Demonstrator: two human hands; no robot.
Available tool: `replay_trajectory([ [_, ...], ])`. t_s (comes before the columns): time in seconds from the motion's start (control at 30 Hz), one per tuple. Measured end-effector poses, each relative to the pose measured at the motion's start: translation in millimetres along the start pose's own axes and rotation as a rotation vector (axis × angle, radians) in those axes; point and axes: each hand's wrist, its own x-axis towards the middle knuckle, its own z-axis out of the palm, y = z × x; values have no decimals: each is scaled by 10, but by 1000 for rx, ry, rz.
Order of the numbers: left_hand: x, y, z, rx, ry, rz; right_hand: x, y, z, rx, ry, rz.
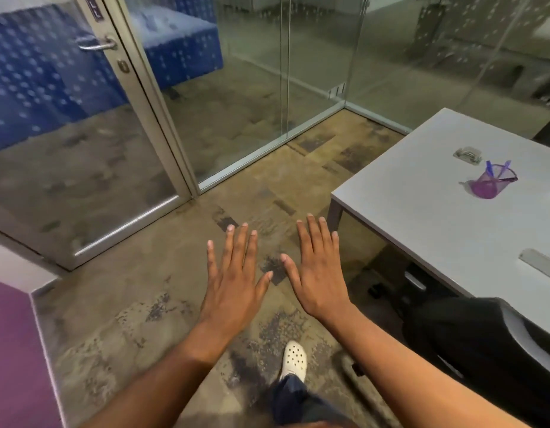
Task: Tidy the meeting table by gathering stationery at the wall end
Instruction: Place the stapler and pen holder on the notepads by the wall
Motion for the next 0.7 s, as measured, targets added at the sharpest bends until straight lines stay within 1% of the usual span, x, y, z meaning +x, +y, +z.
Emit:
replay_trajectory([
  [0.13,697,-275,93,-10,-23,-26,711,134,168,-6,-57,15],
  [0.27,1429,-463,154,-11,-70,-38,1439,245,264,-2,-79,-5],
  [0.37,1846,-595,185,-55,-57,-54,1872,247,300,1,-69,-4],
  [0.5,2412,-800,346,-104,-28,-26,2413,289,389,-31,-80,-7],
  [0.7,3495,-1275,712,-138,1,56,3430,394,647,-128,-76,64],
])
